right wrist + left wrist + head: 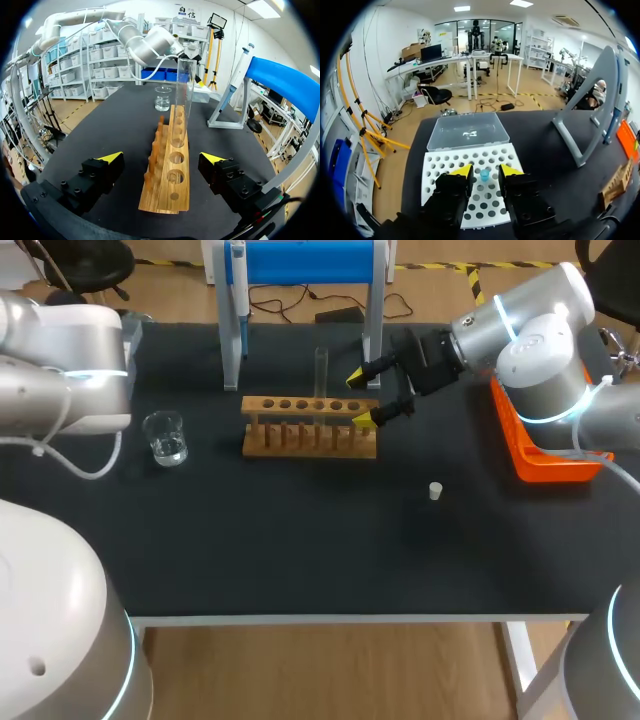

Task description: Invert the test tube, pick up the pipette, mount the tip to pipette, aspirate from beaker and dispense into the tube, eject the tip, return the pipette, and cap with the stopper.

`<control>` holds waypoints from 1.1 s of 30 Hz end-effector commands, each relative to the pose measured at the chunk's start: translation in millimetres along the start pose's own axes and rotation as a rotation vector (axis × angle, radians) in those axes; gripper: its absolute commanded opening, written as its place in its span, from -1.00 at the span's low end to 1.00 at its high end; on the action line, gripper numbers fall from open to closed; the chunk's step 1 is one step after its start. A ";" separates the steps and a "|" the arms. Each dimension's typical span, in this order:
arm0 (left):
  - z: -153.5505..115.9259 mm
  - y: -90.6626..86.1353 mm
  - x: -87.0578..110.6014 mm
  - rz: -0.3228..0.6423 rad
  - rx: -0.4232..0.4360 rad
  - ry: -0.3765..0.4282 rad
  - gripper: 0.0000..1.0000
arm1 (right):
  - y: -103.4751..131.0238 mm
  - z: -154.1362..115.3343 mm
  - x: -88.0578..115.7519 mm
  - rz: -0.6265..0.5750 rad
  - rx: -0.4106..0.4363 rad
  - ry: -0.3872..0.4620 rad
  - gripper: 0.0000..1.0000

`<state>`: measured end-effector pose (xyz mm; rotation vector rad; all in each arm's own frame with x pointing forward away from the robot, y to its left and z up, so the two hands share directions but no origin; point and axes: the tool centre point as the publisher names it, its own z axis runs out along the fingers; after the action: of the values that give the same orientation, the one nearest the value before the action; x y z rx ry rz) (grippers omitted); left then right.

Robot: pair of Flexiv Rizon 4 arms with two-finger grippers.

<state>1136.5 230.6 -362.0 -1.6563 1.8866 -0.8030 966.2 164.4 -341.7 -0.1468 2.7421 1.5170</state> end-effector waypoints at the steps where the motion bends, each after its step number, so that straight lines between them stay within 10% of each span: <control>1: 4.2 0.1 0.1 0.000 -0.006 -0.004 -0.38 | -0.5 -0.2 0.0 -0.001 -0.001 0.000 1.00; 24: 8.1 2.8 -0.2 0.005 -0.019 -0.006 -0.55 | -0.5 -0.2 0.0 -0.001 -0.001 0.000 1.00; 33: 9.9 3.5 -1.2 0.008 -0.025 -0.006 -1.00 | -0.5 -0.2 0.0 -0.001 -0.001 0.000 1.00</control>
<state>1138.3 231.1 -368.3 -1.6580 1.8990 -0.7810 966.2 164.4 -341.7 -0.1469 2.7420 1.5171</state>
